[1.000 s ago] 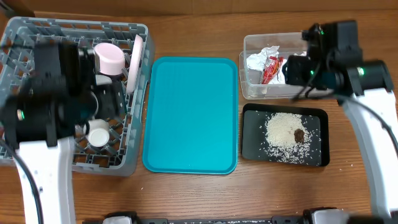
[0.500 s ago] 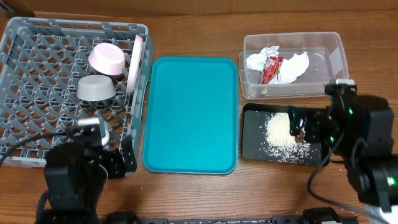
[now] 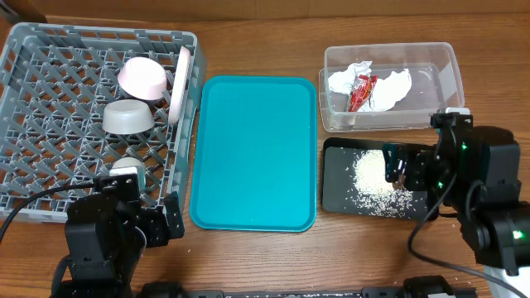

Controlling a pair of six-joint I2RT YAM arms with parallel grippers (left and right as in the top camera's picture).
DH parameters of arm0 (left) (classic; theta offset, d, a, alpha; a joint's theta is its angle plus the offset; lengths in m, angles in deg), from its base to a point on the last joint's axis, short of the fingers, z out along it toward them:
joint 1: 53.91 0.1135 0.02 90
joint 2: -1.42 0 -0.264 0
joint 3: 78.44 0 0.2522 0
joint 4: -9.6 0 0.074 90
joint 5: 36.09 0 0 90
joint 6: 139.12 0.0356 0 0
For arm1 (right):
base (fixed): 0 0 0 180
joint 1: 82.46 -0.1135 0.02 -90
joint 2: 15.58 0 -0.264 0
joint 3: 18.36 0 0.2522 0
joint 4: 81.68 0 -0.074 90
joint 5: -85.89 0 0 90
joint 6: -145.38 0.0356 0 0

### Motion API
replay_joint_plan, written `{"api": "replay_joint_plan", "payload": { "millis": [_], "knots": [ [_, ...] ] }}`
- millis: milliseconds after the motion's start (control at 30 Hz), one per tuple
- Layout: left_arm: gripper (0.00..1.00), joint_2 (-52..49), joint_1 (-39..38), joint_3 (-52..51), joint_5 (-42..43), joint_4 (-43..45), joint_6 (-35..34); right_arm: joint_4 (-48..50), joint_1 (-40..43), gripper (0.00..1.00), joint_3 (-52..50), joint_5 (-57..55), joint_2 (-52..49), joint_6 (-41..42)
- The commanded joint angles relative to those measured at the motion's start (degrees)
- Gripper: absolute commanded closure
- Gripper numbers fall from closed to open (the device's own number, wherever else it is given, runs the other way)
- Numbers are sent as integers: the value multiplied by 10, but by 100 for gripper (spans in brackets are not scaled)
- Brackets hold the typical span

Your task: Sort waste into correct bins and load items into the dishwasher

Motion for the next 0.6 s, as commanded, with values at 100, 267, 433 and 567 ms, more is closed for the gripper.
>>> {"api": "replay_joint_plan", "payload": {
  "millis": [100,267,433,567],
  "knots": [
    [0,3,0,-5,-8,1,-6,3,1,0,-3,-5,-37,0],
    [0,3,0,-5,-8,1,-6,3,1,0,-6,-6,-36,0],
    [0,3,0,-5,-8,1,-6,-1,1,0,-8,-20,35,-4],
    [0,3,0,-5,-8,1,-6,70,1,0,-69,-52,146,-4]
  ]
}}
